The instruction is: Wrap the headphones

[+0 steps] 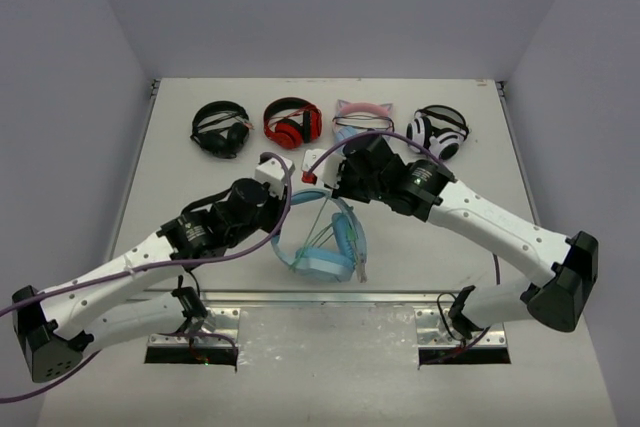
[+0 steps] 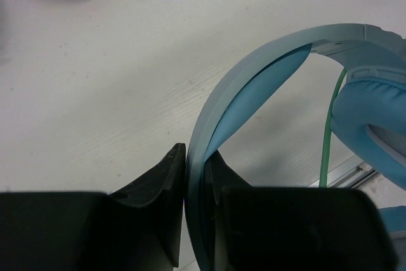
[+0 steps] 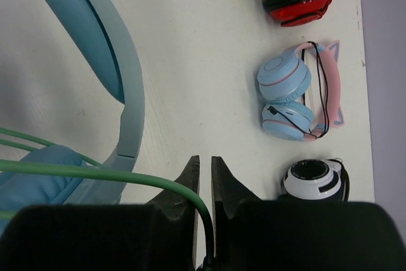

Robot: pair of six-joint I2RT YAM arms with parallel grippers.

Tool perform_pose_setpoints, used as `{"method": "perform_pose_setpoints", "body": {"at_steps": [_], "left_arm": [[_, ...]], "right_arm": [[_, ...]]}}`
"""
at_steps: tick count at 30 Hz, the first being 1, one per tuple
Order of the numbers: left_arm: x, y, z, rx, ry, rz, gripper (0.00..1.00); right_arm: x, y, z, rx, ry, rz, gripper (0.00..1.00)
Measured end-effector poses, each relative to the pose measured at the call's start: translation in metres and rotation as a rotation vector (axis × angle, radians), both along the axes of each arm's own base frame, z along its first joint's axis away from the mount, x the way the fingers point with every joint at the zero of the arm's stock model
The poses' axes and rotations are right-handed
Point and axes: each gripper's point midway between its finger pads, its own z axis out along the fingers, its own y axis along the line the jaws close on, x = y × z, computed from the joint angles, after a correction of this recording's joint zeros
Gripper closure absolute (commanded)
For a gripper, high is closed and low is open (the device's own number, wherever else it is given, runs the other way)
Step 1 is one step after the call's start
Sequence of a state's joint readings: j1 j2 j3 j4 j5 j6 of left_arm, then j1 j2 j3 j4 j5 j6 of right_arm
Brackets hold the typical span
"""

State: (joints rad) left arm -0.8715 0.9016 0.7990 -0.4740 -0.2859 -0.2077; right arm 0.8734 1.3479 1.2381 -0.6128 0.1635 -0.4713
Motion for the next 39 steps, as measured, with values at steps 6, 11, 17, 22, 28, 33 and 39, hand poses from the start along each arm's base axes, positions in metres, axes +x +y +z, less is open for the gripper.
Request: {"method": "perform_pose_setpoints", "body": {"at_steps": [6, 11, 17, 22, 28, 33, 39], "left_arm": [[0.001, 0.0, 0.022, 0.006, -0.05, -0.035, 1.0], [0.004, 0.006, 0.039, -0.01, -0.103, -0.016, 1.0], [0.008, 0.019, 0.059, -0.054, -0.167, 0.057, 1.0], [0.009, 0.012, 0.075, -0.147, -0.181, 0.073, 1.0], [0.006, -0.003, 0.07, -0.203, -0.121, 0.053, 1.0], [0.013, -0.012, 0.072, -0.216, -0.093, 0.08, 1.0], [0.026, -0.021, 0.087, -0.24, -0.091, 0.085, 1.0]], "right_arm": [[0.0, 0.001, -0.007, -0.002, 0.017, 0.007, 0.99], [-0.001, -0.004, -0.023, 0.004, 0.048, -0.001, 0.98], [-0.01, -0.015, -0.013, 0.153, 0.071, -0.025, 0.86], [-0.012, -0.01, 0.017, 0.33, 0.055, -0.031, 0.77], [-0.012, -0.015, 0.016, 0.437, 0.106, -0.081, 0.64], [0.0, -0.032, 0.006, 0.528, 0.185, -0.168, 0.57], [0.005, -0.059, -0.018, 0.616, 0.294, -0.283, 0.2]]}}
